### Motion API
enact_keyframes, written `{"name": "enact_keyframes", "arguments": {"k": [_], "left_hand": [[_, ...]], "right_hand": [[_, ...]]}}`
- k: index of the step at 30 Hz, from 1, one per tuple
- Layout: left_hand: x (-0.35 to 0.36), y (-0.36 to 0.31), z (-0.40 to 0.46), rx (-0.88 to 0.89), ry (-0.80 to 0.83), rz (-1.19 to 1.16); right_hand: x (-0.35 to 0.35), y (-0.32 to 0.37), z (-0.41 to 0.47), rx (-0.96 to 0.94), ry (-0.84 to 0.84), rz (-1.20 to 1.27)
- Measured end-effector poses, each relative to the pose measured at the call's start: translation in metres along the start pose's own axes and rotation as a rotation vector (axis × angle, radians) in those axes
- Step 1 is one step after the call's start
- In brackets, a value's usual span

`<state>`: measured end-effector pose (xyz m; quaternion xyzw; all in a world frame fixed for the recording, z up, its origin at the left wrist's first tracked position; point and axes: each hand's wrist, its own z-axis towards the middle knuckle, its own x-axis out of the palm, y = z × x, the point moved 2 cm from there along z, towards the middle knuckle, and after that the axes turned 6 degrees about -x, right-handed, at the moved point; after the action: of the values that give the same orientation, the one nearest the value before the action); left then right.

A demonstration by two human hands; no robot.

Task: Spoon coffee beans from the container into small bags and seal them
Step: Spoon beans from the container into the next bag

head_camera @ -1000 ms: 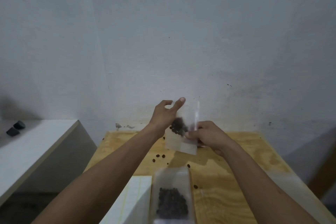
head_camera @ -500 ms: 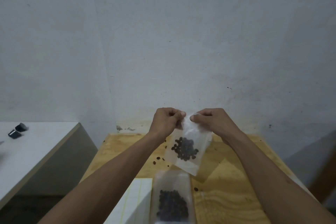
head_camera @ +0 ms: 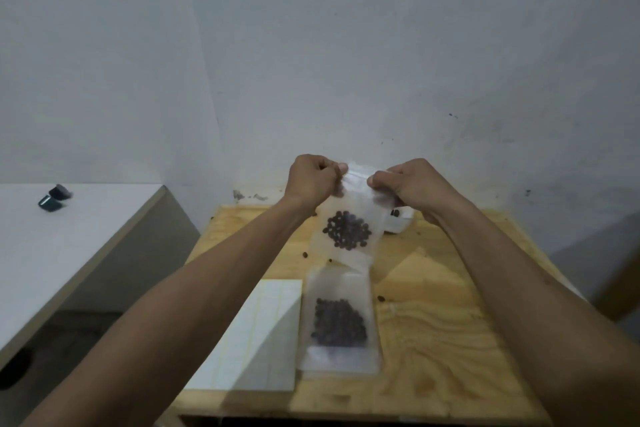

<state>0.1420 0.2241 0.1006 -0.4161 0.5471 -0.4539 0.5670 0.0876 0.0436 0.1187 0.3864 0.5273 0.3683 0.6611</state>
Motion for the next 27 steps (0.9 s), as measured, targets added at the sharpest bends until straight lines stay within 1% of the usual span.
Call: {"name": "enact_keyframes", "arguments": {"k": [4, 6, 9, 10, 11, 14, 15, 16, 18, 19, 21, 24, 27], "left_hand": [[-0.012, -0.001, 0.002, -0.023, -0.044, -0.017], [-0.012, -0.005, 0.0, -0.035, -0.045, -0.034], [-0.012, -0.007, -0.004, -0.081, -0.049, -0.058], [-0.013, -0.006, -0.003, -0.109, -0.059, -0.072], [-0.015, -0.005, -0.005, -0.142, -0.074, -0.079], [-0.021, 0.001, -0.013, -0.242, -0.1, -0.04], [-0.024, 0.005, -0.018, -0.283, -0.088, 0.003], [-0.025, 0.009, -0.025, -0.327, -0.044, 0.042], [-0.026, 0.017, -0.042, -0.421, 0.119, 0.121], [-0.026, 0.021, -0.05, -0.453, 0.186, 0.171], [-0.029, 0.025, -0.066, -0.464, 0.248, 0.243], [-0.033, 0.032, -0.083, -0.442, 0.274, 0.305], [-0.038, 0.044, -0.092, -0.387, 0.265, 0.439]], "right_hand": [[-0.007, -0.001, -0.007, 0.003, -0.026, 0.14], [-0.006, -0.001, -0.01, 0.005, -0.084, 0.149], [-0.004, 0.001, -0.016, 0.073, -0.15, 0.193], [-0.004, 0.0, -0.019, 0.118, -0.131, 0.206], [-0.003, 0.0, -0.024, 0.177, -0.069, 0.214], [0.011, -0.006, -0.044, 0.311, 0.253, 0.29], [0.016, -0.01, -0.049, 0.324, 0.293, 0.326], [0.02, -0.015, -0.051, 0.336, 0.281, 0.349], [0.026, -0.025, -0.055, 0.349, 0.189, 0.352], [0.028, -0.029, -0.058, 0.35, 0.157, 0.315], [0.033, -0.036, -0.066, 0.318, 0.138, 0.174], [0.043, -0.044, -0.081, 0.248, 0.158, -0.034], [0.052, -0.045, -0.096, 0.218, 0.185, -0.177]]}}
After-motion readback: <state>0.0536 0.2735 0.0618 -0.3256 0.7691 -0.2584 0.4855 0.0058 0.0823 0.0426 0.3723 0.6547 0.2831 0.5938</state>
